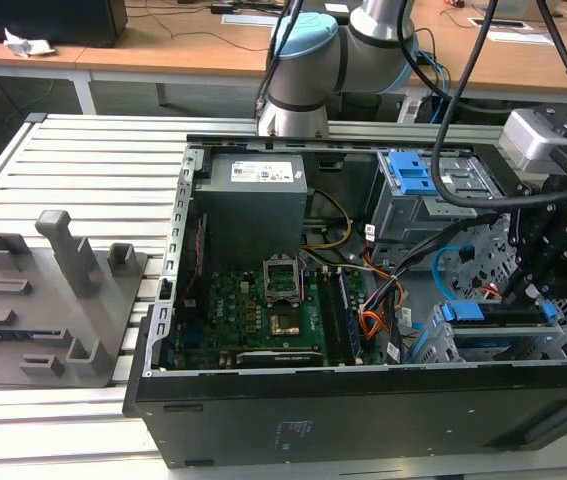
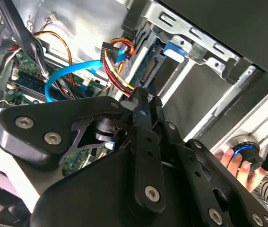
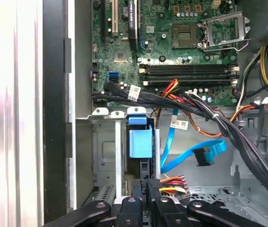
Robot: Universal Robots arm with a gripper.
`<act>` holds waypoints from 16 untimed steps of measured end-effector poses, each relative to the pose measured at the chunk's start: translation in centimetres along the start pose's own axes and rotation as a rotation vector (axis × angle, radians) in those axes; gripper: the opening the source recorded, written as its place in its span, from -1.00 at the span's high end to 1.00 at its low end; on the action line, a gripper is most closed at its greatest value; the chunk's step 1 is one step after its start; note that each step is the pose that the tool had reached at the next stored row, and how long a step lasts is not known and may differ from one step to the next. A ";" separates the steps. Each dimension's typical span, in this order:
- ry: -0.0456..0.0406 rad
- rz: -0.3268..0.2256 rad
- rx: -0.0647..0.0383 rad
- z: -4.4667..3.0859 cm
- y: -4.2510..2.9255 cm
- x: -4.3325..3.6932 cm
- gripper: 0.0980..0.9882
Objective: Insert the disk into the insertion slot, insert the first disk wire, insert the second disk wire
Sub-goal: 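Insert the first disk wire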
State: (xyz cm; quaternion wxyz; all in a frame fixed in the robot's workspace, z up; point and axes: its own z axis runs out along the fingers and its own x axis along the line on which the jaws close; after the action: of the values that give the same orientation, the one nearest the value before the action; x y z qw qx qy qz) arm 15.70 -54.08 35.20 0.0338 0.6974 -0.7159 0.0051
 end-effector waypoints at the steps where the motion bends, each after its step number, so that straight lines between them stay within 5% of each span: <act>1: 0.0000 0.000 0.000 0.02 0.00 0.19 0.84; 6: -0.0002 0.000 0.000 0.03 -0.53 0.29 0.84; 8: -0.0161 -0.001 -0.001 0.15 -0.58 0.36 0.84; 9: -0.0415 -0.002 -0.001 0.18 -0.61 0.36 0.84; 10: -0.0557 -0.003 -0.002 0.24 -0.71 0.35 0.84; 16: -0.0651 -0.003 -0.003 0.66 -1.35 0.31 0.84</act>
State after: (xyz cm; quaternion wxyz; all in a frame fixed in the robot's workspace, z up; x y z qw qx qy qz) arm 17.01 -54.47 34.50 0.0116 0.6981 -0.7157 -0.0187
